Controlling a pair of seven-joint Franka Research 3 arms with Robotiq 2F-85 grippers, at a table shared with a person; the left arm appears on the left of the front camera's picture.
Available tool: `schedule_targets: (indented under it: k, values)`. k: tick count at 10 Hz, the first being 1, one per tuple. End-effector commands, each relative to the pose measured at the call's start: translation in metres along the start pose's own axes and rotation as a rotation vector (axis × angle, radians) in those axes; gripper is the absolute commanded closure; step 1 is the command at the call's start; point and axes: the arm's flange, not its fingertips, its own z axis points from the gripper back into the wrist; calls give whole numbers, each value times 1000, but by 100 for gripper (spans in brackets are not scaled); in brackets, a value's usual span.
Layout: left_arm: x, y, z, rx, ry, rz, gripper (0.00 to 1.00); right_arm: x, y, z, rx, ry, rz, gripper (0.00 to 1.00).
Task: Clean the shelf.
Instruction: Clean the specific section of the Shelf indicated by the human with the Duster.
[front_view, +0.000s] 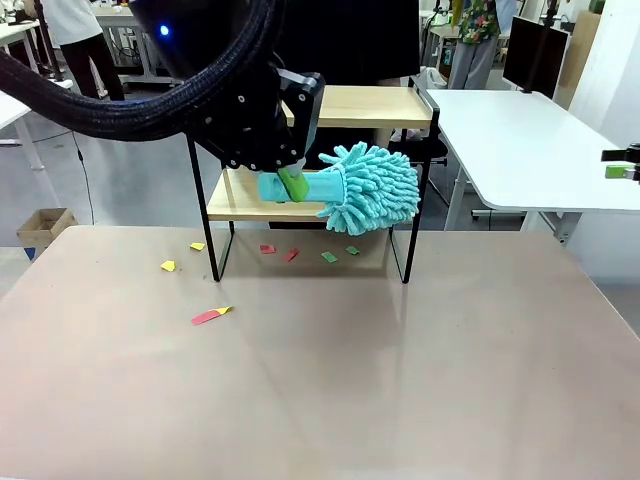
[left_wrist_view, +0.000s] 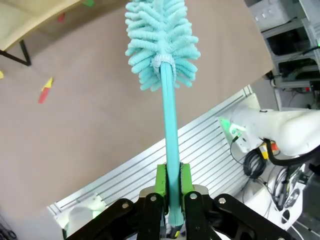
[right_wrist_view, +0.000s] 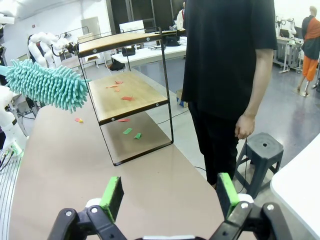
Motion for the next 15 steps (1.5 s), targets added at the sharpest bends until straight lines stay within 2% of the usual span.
schedule_targets:
  k: [1, 7, 9, 13, 15]
  values:
    - [4, -9, -2, 33, -45, 61, 86, 2, 2, -1, 4, 4, 4, 0]
    - [21, -45, -56, 108, -235, 151, 86, 2, 2, -1, 4, 4, 4, 0]
    - [36, -51, -83, 139, -275, 171, 86, 2, 2, -1, 4, 4, 4, 0]
    - [56, -69, -139, 207, -431, 261, 86, 2, 2, -1, 4, 4, 4, 0]
    - [72, -77, -171, 224, -428, 280, 86, 2, 2, -1, 4, 4, 4, 0]
